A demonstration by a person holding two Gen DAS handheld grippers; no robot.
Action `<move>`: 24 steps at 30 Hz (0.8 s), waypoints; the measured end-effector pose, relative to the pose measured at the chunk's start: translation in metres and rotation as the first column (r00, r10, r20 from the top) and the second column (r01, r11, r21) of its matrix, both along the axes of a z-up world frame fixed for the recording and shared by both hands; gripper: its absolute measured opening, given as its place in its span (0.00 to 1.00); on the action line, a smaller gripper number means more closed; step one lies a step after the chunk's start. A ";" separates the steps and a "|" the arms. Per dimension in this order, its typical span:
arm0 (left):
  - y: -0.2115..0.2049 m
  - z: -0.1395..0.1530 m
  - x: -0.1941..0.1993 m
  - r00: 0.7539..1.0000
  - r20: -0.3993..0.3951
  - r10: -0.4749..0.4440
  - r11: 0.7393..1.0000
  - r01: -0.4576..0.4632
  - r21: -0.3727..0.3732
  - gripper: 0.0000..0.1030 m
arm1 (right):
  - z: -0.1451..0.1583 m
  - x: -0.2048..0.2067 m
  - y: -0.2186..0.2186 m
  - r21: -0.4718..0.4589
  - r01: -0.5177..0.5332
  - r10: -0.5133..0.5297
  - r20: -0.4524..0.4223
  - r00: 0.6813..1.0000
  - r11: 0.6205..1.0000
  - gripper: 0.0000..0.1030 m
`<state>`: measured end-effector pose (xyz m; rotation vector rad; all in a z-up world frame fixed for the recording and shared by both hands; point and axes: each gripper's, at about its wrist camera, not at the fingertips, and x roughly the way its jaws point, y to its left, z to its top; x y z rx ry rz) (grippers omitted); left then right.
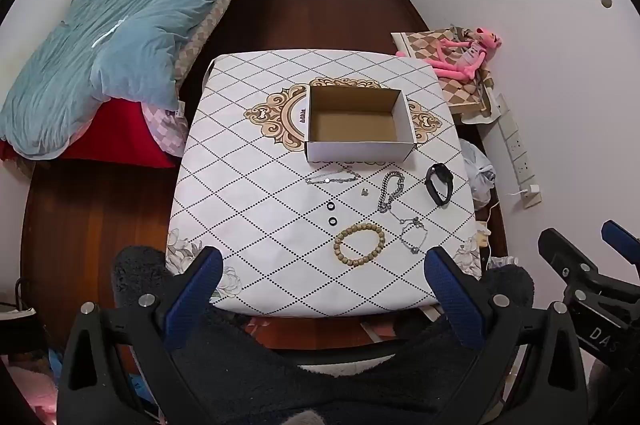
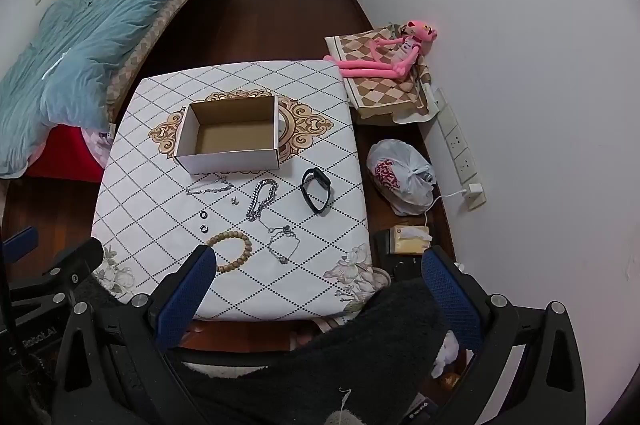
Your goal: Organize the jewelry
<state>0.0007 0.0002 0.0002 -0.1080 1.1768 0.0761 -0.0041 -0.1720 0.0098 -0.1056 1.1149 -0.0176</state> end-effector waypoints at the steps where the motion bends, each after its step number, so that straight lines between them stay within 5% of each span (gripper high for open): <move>1: 0.000 0.000 0.000 1.000 0.002 0.001 1.000 -0.001 0.000 1.00 | 0.000 0.000 0.000 0.005 0.000 0.000 0.002 1.000 1.000 1.00; 24: -0.003 0.005 -0.007 1.000 0.017 -0.015 1.000 0.015 -0.006 1.00 | 0.006 -0.003 -0.004 -0.008 0.000 0.000 0.002 1.000 1.000 1.00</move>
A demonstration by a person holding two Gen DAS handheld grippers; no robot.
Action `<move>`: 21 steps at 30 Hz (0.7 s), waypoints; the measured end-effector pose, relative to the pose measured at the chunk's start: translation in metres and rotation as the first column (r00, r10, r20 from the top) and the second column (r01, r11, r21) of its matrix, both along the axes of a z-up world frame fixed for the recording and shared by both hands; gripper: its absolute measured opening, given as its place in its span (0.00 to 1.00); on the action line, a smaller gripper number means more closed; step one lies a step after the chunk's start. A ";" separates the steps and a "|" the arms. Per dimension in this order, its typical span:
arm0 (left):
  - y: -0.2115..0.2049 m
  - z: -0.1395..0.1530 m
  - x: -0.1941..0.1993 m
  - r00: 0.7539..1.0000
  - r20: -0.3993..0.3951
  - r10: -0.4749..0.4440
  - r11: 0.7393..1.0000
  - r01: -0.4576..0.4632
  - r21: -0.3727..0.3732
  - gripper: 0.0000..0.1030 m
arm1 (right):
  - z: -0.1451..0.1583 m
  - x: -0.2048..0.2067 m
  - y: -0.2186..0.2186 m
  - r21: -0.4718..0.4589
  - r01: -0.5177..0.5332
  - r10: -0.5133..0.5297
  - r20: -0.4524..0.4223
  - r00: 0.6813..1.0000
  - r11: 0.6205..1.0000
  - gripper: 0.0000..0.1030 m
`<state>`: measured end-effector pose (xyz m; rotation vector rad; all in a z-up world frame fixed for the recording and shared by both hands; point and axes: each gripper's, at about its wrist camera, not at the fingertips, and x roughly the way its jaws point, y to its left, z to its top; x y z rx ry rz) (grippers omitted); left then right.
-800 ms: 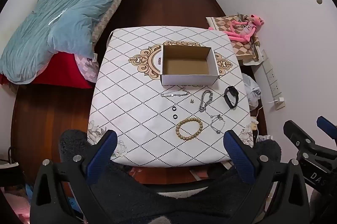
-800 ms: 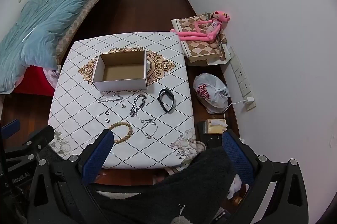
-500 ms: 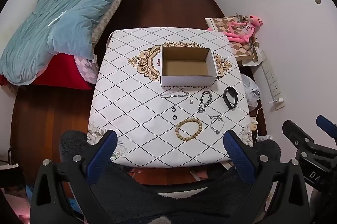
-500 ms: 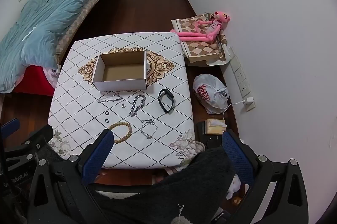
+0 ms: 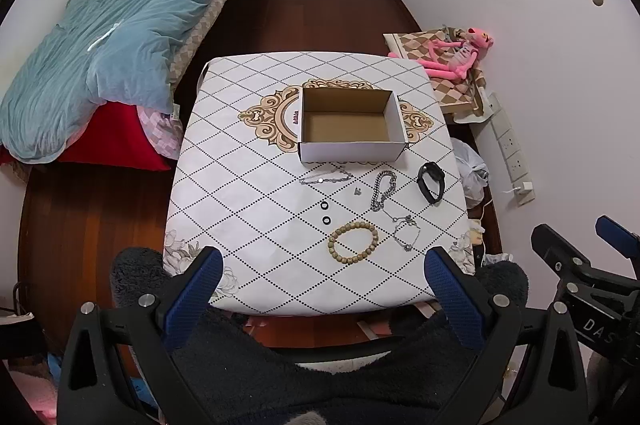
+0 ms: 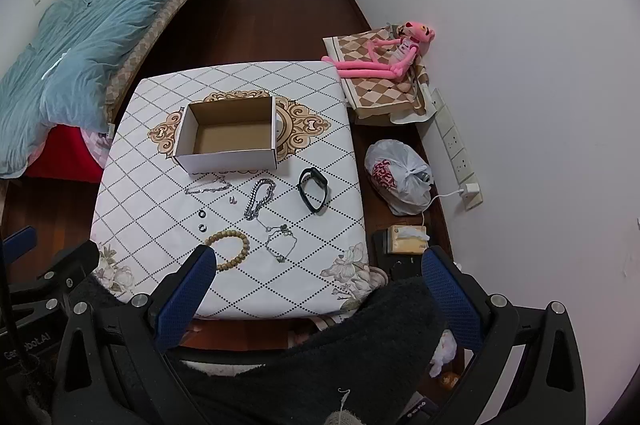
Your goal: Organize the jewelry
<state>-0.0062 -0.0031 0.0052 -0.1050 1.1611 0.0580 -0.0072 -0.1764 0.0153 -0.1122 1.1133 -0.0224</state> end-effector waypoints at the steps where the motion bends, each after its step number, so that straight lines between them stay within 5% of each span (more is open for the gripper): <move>1: 0.000 0.001 0.000 1.000 0.001 0.000 1.000 0.000 -0.001 1.00 | -0.001 0.000 -0.001 0.001 0.000 0.000 0.000 1.000 1.000 1.00; 21: 0.000 0.004 -0.002 1.000 -0.009 -0.002 1.000 0.002 -0.006 1.00 | 0.000 0.001 -0.001 0.009 -0.003 0.003 0.007 1.000 1.000 1.00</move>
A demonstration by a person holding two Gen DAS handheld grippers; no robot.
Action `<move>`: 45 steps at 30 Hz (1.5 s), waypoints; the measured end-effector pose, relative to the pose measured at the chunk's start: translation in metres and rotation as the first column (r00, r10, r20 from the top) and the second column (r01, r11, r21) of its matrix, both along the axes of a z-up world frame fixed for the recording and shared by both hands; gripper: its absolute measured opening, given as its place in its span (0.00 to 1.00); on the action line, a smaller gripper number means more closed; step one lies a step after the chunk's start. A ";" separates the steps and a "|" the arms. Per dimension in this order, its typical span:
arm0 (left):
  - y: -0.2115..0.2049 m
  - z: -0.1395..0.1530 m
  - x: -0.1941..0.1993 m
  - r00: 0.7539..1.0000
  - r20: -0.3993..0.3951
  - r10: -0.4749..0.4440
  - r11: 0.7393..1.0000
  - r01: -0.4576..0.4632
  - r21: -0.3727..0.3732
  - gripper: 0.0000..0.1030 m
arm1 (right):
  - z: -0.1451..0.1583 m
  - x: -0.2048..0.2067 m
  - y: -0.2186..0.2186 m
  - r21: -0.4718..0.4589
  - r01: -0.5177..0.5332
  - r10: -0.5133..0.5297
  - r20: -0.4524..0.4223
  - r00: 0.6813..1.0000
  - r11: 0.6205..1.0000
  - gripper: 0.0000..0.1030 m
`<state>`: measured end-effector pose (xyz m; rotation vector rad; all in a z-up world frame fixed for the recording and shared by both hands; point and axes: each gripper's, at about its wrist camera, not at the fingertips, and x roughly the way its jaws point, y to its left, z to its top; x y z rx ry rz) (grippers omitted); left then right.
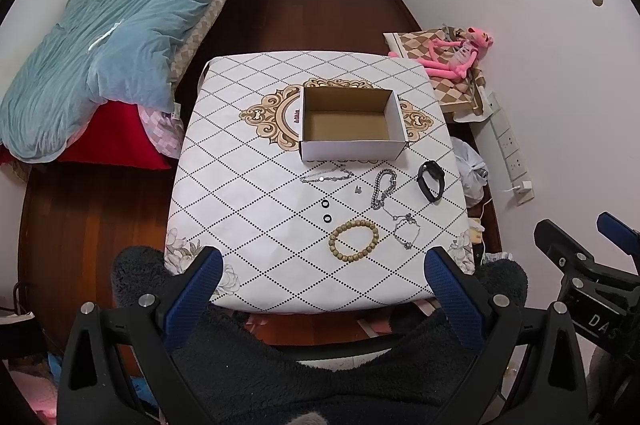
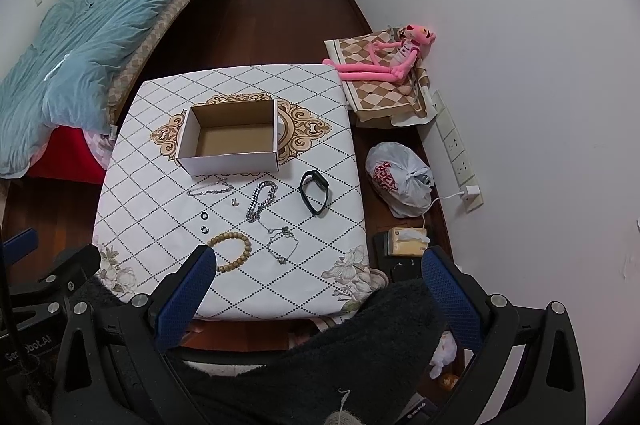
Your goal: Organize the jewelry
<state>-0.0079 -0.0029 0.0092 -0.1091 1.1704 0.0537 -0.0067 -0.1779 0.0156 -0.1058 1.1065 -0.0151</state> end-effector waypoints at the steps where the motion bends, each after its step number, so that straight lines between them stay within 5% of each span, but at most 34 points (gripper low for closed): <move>1: 0.000 0.000 0.000 1.000 0.000 0.000 1.000 0.000 0.000 1.00 | 0.001 0.000 0.001 0.000 0.001 -0.001 0.001 1.000 1.000 1.00; 45: 0.001 0.014 -0.004 0.999 0.045 0.002 1.000 -0.002 0.011 1.00 | 0.022 -0.006 -0.001 -0.002 0.001 -0.001 0.053 0.999 1.000 1.00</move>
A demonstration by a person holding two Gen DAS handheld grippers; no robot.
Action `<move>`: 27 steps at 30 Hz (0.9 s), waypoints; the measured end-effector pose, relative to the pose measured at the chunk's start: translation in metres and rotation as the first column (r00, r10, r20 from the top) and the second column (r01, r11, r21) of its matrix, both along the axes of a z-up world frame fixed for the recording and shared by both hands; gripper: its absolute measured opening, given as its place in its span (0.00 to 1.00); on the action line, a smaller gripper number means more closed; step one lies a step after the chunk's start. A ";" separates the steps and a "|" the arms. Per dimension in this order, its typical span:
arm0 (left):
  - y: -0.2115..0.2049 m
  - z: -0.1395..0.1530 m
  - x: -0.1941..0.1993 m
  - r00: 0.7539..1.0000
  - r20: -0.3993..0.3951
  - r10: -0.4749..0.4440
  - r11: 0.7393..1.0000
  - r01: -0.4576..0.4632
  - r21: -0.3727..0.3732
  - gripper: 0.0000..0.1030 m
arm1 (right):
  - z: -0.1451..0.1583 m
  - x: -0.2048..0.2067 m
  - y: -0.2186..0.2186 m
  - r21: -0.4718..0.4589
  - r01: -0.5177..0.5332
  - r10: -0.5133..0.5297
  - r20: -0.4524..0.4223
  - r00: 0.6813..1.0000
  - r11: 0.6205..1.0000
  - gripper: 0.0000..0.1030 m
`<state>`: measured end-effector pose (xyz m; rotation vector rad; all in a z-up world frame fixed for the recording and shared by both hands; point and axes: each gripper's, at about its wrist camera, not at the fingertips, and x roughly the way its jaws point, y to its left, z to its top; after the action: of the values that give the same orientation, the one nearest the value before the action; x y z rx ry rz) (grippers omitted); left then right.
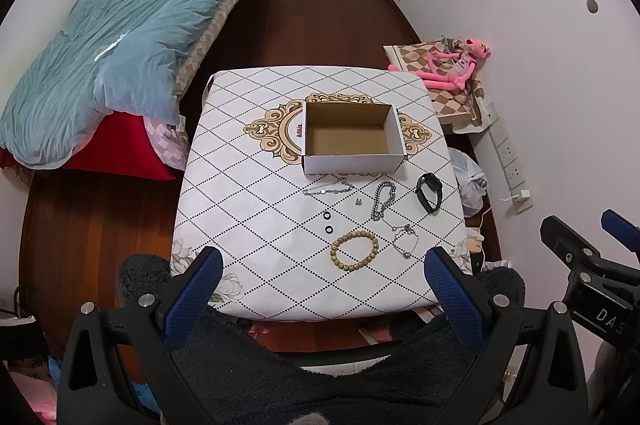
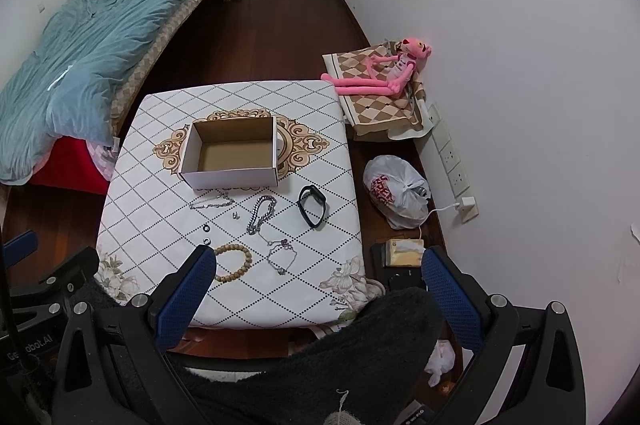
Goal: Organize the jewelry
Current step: 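Reach to the black watch band and close the right gripper on it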
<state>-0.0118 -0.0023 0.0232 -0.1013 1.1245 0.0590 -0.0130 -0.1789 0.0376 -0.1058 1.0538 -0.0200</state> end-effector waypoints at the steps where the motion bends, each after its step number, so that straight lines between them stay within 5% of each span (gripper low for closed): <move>1: 0.000 0.000 -0.001 1.000 0.002 -0.001 1.000 0.001 0.001 1.00 | 0.000 0.000 0.001 0.001 0.000 0.000 0.000 1.000 1.000 1.00; 14: 0.001 -0.035 0.054 0.999 0.034 0.021 0.994 -0.025 0.110 1.00 | -0.039 0.039 -0.013 0.006 0.062 -0.062 -0.012 0.998 0.998 1.00; 27: -0.028 -0.146 0.133 0.996 -0.091 0.002 0.971 0.020 0.240 1.00 | -0.200 0.141 -0.041 -0.034 0.083 -0.088 -0.180 0.980 0.996 0.96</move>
<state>0.1208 -0.0306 -0.1228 0.1245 1.2000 0.1935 0.1278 -0.2197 -0.1628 -0.0868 1.2400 -0.1038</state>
